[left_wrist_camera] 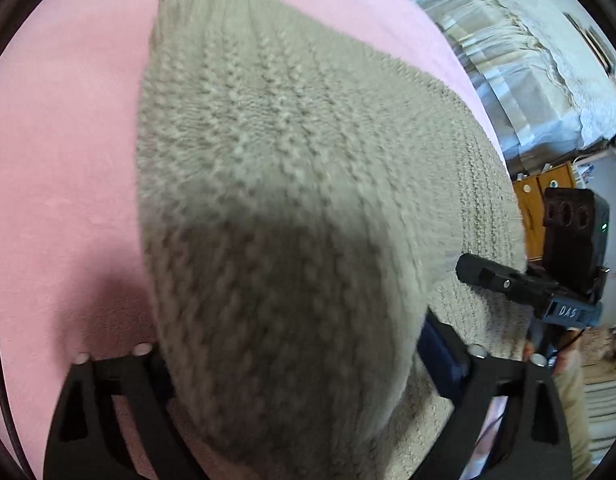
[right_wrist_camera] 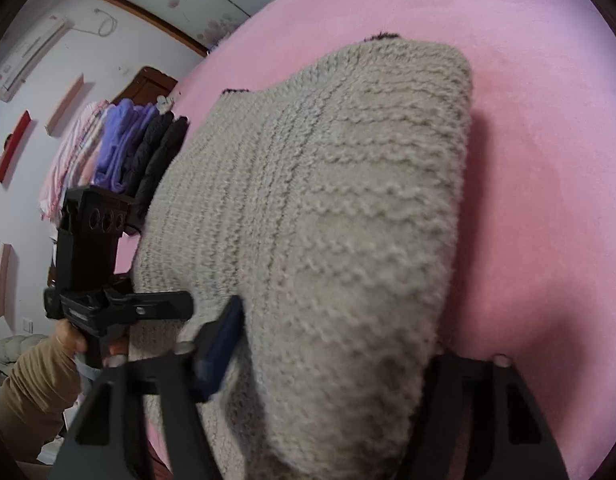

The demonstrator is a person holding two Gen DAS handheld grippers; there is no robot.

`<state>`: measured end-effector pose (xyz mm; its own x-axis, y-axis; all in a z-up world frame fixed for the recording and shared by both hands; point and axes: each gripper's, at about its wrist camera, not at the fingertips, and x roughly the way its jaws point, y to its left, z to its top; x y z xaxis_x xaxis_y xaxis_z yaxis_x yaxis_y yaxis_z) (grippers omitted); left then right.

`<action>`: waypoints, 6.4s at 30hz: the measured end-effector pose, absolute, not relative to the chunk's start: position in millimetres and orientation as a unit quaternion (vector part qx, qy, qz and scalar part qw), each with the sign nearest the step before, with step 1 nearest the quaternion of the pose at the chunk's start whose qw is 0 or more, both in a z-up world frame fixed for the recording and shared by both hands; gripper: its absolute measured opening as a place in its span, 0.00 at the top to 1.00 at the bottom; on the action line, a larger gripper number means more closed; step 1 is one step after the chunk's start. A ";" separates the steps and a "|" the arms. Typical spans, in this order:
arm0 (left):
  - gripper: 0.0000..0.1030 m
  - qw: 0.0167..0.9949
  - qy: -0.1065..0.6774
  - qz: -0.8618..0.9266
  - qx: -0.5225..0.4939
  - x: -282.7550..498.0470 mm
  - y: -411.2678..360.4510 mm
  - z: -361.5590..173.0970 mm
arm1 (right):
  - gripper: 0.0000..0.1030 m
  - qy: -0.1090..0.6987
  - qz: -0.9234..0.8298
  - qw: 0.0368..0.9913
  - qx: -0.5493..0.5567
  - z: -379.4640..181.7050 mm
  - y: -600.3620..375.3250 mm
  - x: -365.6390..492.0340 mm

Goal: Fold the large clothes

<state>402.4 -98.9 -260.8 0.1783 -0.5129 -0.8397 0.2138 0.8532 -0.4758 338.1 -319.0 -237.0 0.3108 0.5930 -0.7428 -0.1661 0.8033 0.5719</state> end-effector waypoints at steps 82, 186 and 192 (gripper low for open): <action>0.00 0.839 0.470 -0.160 -0.223 568.4 531.1 -119.6 | 0.30 0.458 0.310 0.821 0.144 -119.7 218.1 601.9; 0.01 0.946 0.311 0.029 -0.087 -20.7 107.1 28.5 | 0.22 0.294 0.135 0.946 -0.008 22.9 -55.3 32.3; 0.01 0.945 0.314 0.031 -0.087 -26.1 107.8 26.8 | 0.22 0.293 0.129 0.947 -0.014 22.7 -54.0 24.1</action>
<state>-26.1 107.8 26.8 0.8008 0.0031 -0.5990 -0.1124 0.9830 -0.1451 24.1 -54.0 22.7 0.7943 0.2371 -0.5594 -0.2530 0.9662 0.0502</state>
